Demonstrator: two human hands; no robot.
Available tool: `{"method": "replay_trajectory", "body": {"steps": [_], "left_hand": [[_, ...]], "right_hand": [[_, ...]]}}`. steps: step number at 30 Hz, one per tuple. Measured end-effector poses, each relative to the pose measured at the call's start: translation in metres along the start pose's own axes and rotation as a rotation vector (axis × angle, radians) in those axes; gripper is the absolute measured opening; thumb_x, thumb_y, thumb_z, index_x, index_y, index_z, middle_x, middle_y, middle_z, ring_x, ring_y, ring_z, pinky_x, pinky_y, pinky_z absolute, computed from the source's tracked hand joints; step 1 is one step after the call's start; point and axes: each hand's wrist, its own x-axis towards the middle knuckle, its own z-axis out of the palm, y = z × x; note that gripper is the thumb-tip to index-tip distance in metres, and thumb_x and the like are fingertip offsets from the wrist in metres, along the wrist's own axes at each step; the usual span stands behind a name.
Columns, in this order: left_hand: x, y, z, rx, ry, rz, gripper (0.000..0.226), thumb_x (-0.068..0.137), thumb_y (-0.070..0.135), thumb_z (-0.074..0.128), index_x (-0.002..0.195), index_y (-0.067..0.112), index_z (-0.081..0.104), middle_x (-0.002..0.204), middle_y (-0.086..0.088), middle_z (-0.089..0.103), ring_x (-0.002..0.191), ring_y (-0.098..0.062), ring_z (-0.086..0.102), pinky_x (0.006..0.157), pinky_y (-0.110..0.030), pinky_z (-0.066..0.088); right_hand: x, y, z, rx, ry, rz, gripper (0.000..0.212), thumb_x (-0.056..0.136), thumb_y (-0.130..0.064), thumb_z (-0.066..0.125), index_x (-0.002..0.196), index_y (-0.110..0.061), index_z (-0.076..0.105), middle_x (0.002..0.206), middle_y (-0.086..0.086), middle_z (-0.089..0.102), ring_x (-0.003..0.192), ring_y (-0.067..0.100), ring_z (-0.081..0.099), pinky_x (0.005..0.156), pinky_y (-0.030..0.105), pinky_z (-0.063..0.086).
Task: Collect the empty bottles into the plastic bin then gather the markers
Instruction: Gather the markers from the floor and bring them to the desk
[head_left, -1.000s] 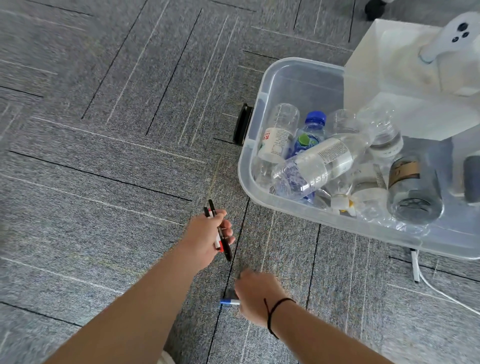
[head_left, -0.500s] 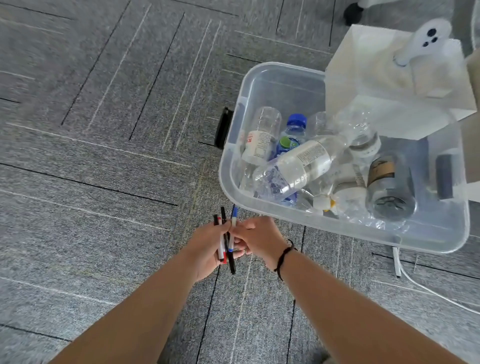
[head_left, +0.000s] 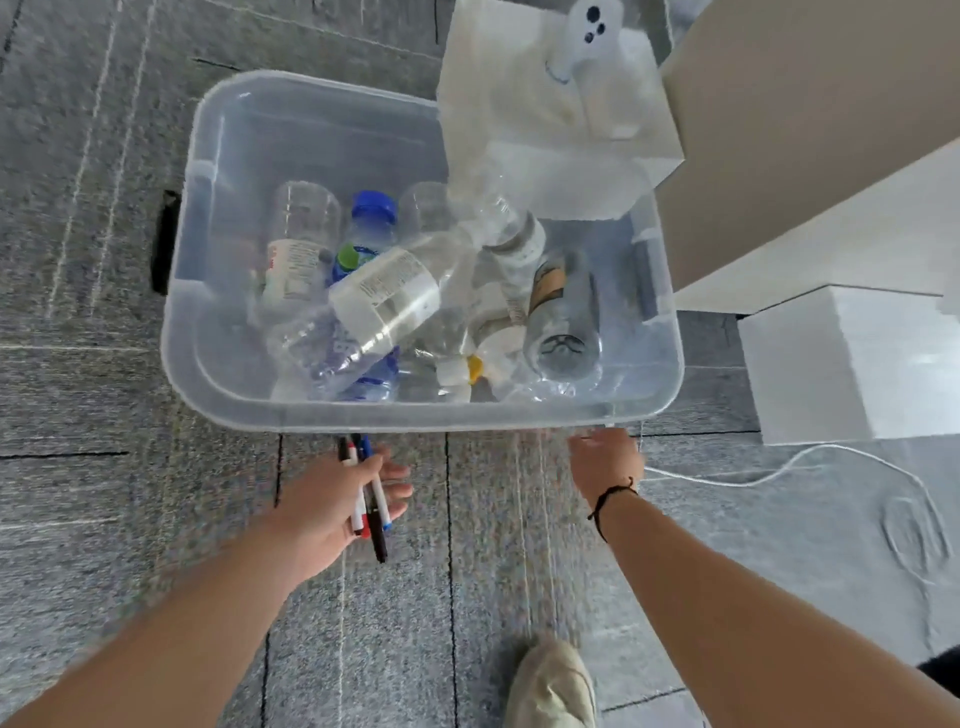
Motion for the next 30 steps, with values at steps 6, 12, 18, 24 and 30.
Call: {"method": "replay_trajectory", "body": {"steps": [6,12,18,24,30], "left_hand": [[0.017,-0.011,0.012,0.003,-0.024,-0.001,0.016,0.102,0.005,0.049,0.107,0.003,0.064,0.096,-0.02,0.077,0.083,-0.031,0.075,0.077,-0.047,0.057],[0.01,-0.007,0.021,0.022,-0.019,-0.013,0.018,0.102,0.007,0.049,0.11,0.001,0.064,0.099,-0.02,0.077,0.09,-0.034,0.075,0.083,-0.049,0.057],[-0.009,-0.004,0.024,-0.006,-0.013,-0.048,0.024,0.102,0.007,0.047,0.116,-0.001,0.064,0.113,-0.028,0.072,0.098,-0.039,0.071,0.102,-0.058,0.049],[-0.031,-0.011,0.024,0.021,0.012,-0.087,0.025,0.102,0.007,0.047,0.117,-0.002,0.064,0.11,-0.025,0.075,0.096,-0.038,0.07,0.098,-0.056,0.049],[-0.108,0.008,0.016,-0.016,0.058,-0.121,0.027,0.102,0.01,0.052,0.12,-0.007,0.062,0.116,-0.029,0.07,0.101,-0.042,0.07,0.086,-0.052,0.058]], "right_hand": [[0.051,0.023,-0.008,0.065,0.092,0.066,0.027,0.09,-0.028,0.069,0.11,-0.01,0.066,0.112,0.013,0.068,0.097,0.031,0.067,0.088,0.046,0.058],[0.049,0.026,0.003,-0.039,0.113,-0.021,0.02,0.093,-0.021,0.063,0.104,-0.004,0.066,0.112,0.016,0.064,0.089,0.029,0.062,0.083,0.044,0.059],[0.002,0.016,0.019,-0.17,-0.115,-0.118,0.036,0.091,-0.039,0.067,0.072,-0.01,0.059,0.067,0.003,0.064,0.058,0.017,0.062,0.054,0.033,0.058],[-0.075,-0.026,0.036,0.207,-0.653,0.002,0.009,0.083,-0.01,0.076,0.077,-0.01,0.069,0.076,0.004,0.069,0.067,0.014,0.068,0.074,0.035,0.065],[-0.176,-0.08,-0.011,0.454,-0.978,0.016,0.01,0.082,-0.004,0.077,0.089,-0.003,0.07,0.092,0.014,0.072,0.082,0.022,0.073,0.079,0.038,0.064]]}}
